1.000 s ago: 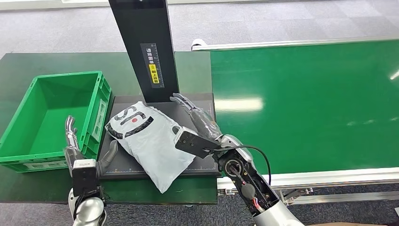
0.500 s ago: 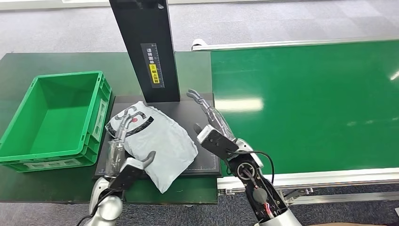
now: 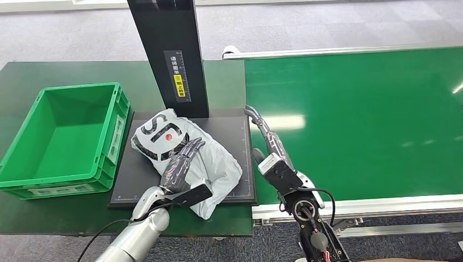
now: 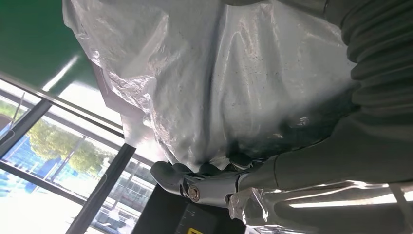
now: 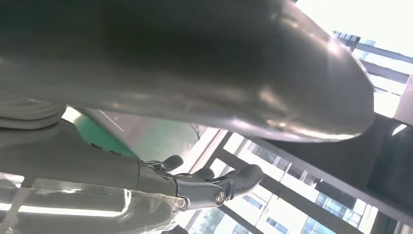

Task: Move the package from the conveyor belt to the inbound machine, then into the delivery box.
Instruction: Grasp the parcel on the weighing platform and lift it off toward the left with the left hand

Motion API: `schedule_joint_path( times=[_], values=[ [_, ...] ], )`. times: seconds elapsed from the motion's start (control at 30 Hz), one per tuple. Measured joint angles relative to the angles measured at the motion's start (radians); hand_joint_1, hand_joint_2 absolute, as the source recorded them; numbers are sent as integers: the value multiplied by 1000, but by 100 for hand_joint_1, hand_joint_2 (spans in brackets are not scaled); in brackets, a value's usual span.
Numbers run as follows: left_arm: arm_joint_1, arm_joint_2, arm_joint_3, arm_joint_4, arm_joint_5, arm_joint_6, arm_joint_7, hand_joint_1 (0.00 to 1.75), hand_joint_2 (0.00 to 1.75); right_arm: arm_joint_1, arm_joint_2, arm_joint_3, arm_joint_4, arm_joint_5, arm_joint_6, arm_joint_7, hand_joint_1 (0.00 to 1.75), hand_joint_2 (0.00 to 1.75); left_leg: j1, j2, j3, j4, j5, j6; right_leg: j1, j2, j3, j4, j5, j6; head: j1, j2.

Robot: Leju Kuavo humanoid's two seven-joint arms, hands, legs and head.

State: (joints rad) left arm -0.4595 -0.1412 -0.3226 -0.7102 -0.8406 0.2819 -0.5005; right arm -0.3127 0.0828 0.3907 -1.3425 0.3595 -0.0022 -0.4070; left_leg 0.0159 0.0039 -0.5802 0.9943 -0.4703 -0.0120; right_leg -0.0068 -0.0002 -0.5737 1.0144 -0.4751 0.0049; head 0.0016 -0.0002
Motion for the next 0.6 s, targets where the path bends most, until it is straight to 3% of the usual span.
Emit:
schedule_joint_path(
  times=[0.33,0.37,0.47,0.5,0.6],
  values=[
    [-44,-8,-24,69,-5,1,0,2,175,23,-8,-13,-24,-1,0,0,0,0,0,0,4,0,0,0,0,0,4,0,0,0,0,0],
    [-46,-8,-25,73,-7,0,1,35,175,24,-8,-14,-26,-2,-1,-1,0,0,0,0,4,0,0,0,0,0,4,0,0,0,0,0],
    [-53,-9,-31,85,-21,-6,4,164,175,28,-8,-20,-36,-7,-3,-6,0,0,0,0,5,0,0,0,0,0,5,0,0,0,0,0],
    [-56,-10,-35,91,-26,-10,5,175,175,28,-8,-22,-40,-8,-4,-8,0,0,0,0,5,0,0,0,0,0,5,0,0,0,0,0],
    [-64,-11,-46,107,-31,-13,4,175,175,29,-8,-27,-48,-9,-7,-10,0,0,0,0,5,0,0,0,0,0,5,0,0,0,0,0]
  ],
)
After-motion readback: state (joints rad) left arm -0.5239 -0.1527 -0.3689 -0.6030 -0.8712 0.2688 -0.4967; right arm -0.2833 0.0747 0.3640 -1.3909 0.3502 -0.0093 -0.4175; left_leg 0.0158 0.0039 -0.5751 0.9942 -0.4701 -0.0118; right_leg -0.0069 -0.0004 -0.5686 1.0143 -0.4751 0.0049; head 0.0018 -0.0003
